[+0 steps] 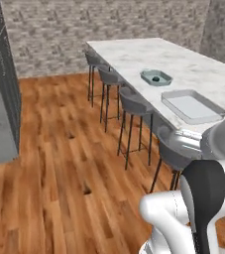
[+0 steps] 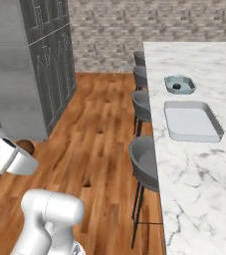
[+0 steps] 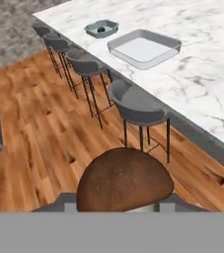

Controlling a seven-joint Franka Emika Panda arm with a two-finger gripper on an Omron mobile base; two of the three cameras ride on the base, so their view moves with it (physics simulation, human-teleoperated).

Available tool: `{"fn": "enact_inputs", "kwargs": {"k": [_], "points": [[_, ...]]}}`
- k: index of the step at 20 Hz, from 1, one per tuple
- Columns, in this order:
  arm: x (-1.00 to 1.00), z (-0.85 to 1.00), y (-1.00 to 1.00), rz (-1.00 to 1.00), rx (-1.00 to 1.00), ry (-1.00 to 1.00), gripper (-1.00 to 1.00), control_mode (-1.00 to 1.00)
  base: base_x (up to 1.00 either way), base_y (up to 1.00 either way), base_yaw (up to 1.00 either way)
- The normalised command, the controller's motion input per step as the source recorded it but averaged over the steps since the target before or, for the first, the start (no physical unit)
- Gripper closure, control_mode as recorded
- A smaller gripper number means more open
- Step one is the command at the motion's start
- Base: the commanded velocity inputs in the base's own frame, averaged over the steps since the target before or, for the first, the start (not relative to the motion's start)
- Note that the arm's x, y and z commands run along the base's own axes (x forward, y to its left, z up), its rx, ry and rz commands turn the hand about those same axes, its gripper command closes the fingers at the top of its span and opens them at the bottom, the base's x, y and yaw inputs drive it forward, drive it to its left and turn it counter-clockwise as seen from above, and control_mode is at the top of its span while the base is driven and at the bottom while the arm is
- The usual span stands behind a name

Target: Place the cold items (mushroom and squash) from the fridge in one tupperware on the dining counter. Place the warm items (kebab skewer and hot dog) in the stove area in another tupperware.

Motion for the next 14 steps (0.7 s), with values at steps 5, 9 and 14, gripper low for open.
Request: {"fn": "enact_inputs", "kwargs": {"k": [5, 9, 14], "points": [[0.0, 0.0, 0.0, 0.0, 0.0, 0.0, 1.0, 1.0, 0.91, 0.83, -0.45], [0.0, 0.0, 0.0, 0.0, 0.0, 0.0, 1.0, 1.0, 0.93, 0.8, -0.45], [0.0, 0.0, 0.0, 0.0, 0.0, 0.0, 1.0, 1.0, 0.91, 0.6, -0.43]]}}
